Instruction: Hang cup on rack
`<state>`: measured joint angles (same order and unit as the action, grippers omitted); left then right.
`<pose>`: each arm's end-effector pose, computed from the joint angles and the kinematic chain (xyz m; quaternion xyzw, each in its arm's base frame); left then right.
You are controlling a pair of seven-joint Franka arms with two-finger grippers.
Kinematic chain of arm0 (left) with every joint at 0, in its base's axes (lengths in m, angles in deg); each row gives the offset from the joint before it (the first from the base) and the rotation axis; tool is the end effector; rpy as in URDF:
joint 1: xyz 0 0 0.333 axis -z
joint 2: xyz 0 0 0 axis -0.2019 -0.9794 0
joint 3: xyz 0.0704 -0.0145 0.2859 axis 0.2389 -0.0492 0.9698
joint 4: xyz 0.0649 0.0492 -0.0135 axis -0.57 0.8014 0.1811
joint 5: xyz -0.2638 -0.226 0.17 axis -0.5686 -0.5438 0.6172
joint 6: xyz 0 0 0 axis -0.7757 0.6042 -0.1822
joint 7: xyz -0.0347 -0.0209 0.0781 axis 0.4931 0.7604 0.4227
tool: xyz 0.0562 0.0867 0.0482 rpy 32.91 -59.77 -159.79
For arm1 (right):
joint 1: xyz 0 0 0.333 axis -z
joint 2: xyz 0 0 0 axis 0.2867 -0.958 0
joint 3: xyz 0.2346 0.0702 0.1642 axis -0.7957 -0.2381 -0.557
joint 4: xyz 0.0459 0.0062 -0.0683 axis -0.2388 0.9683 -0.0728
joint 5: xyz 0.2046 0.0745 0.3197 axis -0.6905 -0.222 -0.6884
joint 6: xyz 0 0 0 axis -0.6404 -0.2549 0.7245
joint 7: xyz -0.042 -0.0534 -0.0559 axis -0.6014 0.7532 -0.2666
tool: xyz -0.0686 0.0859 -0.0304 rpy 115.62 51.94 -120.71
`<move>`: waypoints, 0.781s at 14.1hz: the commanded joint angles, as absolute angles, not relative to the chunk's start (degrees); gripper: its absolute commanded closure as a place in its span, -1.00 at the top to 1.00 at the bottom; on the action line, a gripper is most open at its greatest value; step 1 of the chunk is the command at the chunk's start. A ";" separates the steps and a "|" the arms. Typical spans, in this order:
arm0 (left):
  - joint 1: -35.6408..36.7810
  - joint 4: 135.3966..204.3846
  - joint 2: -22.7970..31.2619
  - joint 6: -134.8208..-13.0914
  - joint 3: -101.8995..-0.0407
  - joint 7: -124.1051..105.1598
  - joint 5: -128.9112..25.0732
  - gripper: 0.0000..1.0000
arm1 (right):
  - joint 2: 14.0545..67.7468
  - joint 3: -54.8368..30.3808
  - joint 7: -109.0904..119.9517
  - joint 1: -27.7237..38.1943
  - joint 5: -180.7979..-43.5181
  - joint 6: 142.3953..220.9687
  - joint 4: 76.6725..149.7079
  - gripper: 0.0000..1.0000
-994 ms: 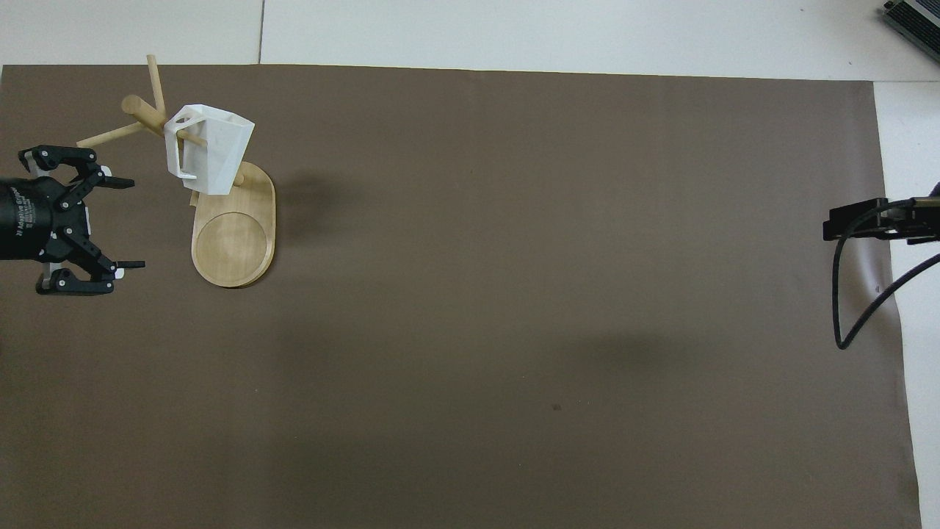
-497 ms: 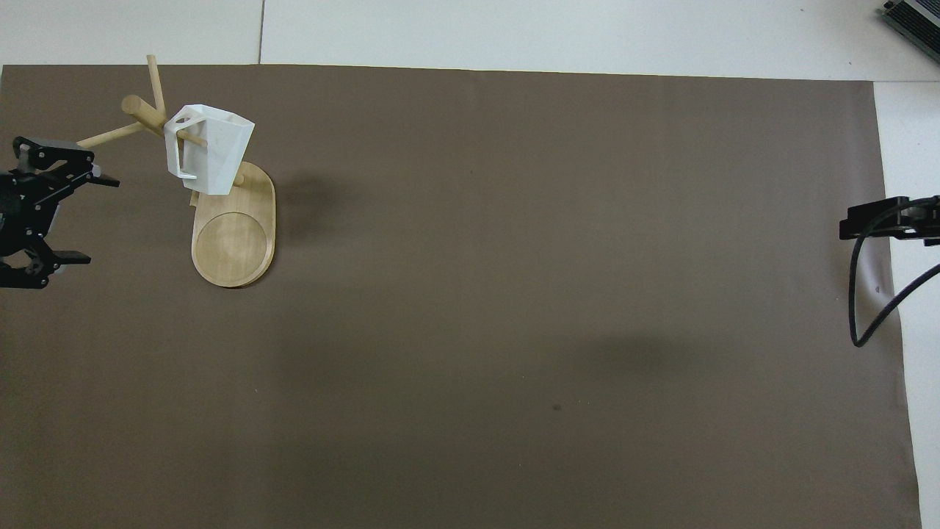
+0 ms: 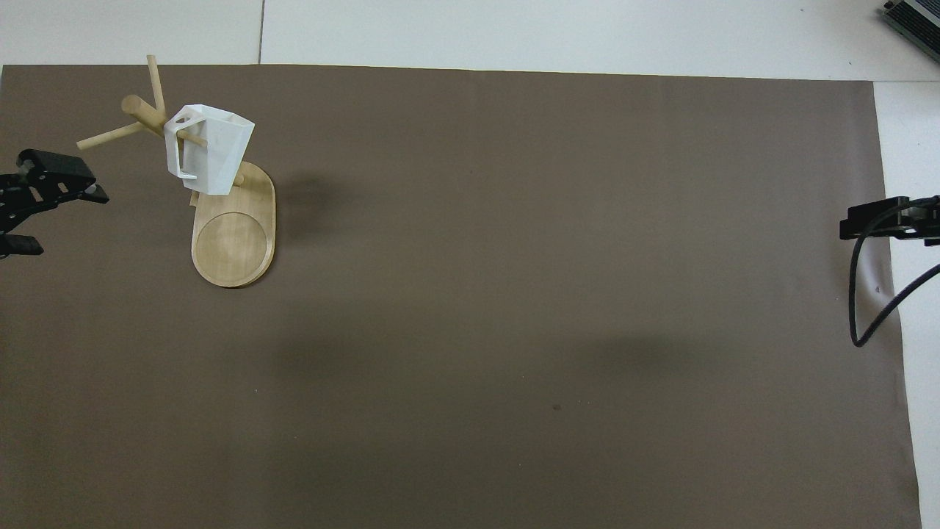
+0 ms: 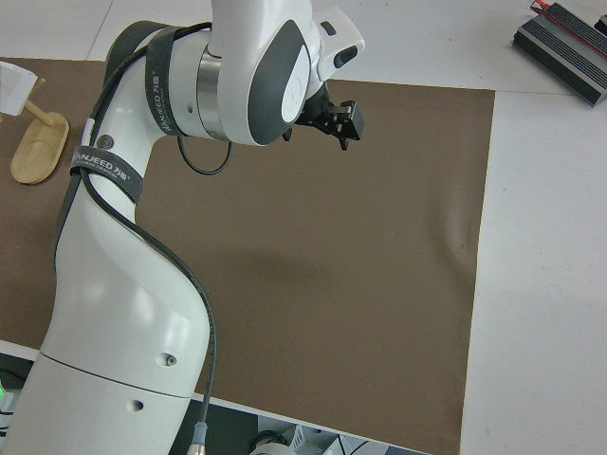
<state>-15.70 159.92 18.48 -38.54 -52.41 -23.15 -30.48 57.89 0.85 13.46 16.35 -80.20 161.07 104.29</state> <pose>0.5464 -0.0112 0.5828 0.9647 0.2520 0.0599 0.0465 0.5476 -0.0566 0.5857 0.9983 -0.0471 0.0324 0.0119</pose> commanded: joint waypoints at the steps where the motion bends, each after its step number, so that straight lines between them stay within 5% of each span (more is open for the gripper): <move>1: -15.69 156.85 18.07 -35.51 -52.34 -11.91 -28.63 1.00 | 58.70 -0.11 13.69 17.63 -80.34 160.06 104.62 1.00; 11: -10.50 140.95 12.36 -17.41 -49.00 10.54 -26.52 1.00 | 58.70 -0.02 13.87 17.36 -80.34 160.06 104.71 1.00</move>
<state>-11.93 146.68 16.02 -21.45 -49.72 8.65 -28.23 57.89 0.84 13.46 16.38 -80.20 161.06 104.29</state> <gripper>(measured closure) 0.000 0.000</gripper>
